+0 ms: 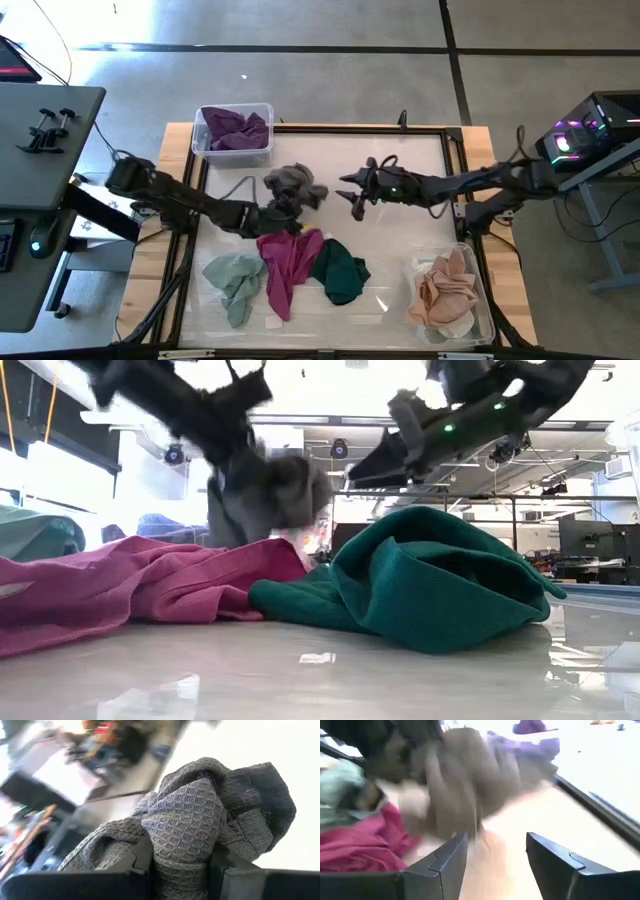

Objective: Sort microfiber towel by color & place in baskets
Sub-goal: Put the gray towel into the top transparent bin

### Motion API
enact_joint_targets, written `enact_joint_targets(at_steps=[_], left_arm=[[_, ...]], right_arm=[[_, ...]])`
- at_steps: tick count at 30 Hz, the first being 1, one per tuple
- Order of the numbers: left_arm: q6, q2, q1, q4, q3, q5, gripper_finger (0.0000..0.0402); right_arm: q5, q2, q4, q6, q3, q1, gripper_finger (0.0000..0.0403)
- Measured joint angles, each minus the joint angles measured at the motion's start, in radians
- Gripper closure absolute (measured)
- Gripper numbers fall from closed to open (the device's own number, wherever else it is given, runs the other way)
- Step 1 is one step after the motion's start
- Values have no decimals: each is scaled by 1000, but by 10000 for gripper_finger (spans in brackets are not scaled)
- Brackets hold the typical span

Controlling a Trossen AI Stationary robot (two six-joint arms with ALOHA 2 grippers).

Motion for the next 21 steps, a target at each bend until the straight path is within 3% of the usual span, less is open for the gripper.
enact_joint_targets(at_steps=[6, 10, 16, 21], left_arm=[[0, -154, -23, -114, 106, -317, 319], [124, -279, 17, -104, 158, -423, 319], [181, -483, 196, -157, 165, -352, 319], [-18, -577, 423, -404, 162, -130, 319]], right_arm=[[89, -112, 13, 2, -84, 55, 203], [119, -131, 22, 14, -124, 59, 203], [121, -124, 70, 28, -155, 58, 203], [120, -116, 81, 28, -154, 58, 203]])
